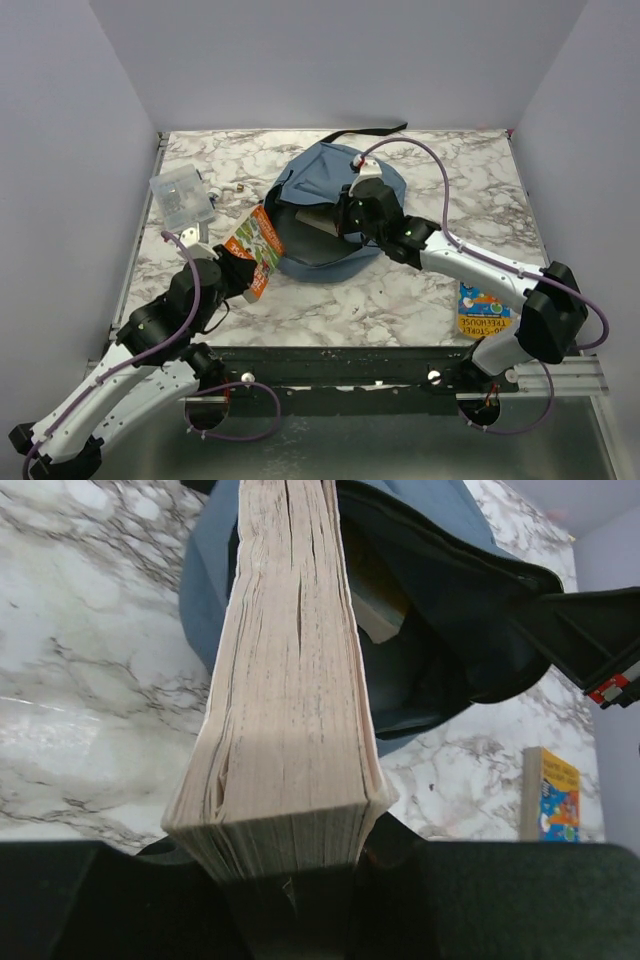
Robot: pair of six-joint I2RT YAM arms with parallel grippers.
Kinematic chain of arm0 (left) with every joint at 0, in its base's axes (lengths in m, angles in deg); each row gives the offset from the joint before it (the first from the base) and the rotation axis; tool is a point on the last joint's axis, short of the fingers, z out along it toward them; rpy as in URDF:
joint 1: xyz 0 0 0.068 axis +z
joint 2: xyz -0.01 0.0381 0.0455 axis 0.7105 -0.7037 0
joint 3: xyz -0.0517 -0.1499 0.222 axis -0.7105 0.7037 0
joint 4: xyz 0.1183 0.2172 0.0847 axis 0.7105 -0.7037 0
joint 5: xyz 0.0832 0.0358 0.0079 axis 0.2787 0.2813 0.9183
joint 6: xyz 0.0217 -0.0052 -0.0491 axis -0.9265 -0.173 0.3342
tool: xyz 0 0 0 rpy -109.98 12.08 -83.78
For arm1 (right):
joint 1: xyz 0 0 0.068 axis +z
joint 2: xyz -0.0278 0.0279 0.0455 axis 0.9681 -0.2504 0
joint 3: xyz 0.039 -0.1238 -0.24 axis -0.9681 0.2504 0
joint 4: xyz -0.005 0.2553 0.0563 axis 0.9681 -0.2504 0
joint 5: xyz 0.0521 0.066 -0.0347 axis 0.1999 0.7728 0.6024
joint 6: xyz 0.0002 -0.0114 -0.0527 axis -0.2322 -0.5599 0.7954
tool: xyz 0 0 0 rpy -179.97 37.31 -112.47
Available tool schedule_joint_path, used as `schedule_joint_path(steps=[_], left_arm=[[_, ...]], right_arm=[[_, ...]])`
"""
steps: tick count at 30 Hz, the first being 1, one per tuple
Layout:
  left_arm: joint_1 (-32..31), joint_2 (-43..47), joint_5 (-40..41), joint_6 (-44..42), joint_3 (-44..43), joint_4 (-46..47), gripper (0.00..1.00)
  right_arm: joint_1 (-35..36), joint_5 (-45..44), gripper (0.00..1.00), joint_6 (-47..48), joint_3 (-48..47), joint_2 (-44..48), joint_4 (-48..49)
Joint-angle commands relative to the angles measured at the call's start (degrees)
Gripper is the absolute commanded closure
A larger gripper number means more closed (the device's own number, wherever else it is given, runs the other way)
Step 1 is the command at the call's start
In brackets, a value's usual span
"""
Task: Pack the student bag
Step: Place the book in the student bag.
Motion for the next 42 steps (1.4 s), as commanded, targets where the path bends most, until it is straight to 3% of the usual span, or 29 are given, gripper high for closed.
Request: schedule_joint_path(steps=[1,6,10,16,18,25,27,31,42], left_arm=[[5.2,-0.5,-16.1,5.3,2.5,11.9,1.0],[12.5,-2.7,-32.4,12.3,6.5,20.7,1.0],[17.8,-6.7,-40.5,22.8,10.7,25.3,1.0],[23.1,-12.1,-48.7,36.4,18.8,43.2,1.0],[23.6,-12.1,-47.4,37.9,21.0,48.9,1.0],[23.9,-12.7,-43.3,36.8,18.7,49.5,1.0],[24.4,-15.5,-45.7,40.9,18.6,50.1,1.0],[24.5,-21.3,-47.7,39.4,16.2,53.0,1.0],[24.0,-33.9,-40.5,41.2,13.8,64.7,1.0]], right_arm=[[-1.4,8.8,1.0,-5.9,1.4,1.7,7.6],[-1.7,9.3,0.99,-8.3,4.6,2.9,9.5],[-2.4,10.4,0.99,-9.2,4.8,3.4,10.1],[-2.5,11.3,0.99,-10.1,7.0,6.0,13.1],[-2.5,12.1,0.99,-9.9,8.3,7.1,14.5],[-2.5,12.3,0.99,-9.7,8.3,8.9,14.2],[-2.5,13.1,0.99,-10.6,8.7,9.1,14.4],[-2.5,14.0,0.99,-10.0,8.5,8.8,15.1],[-2.5,15.0,0.99,-10.0,8.6,8.9,14.7]])
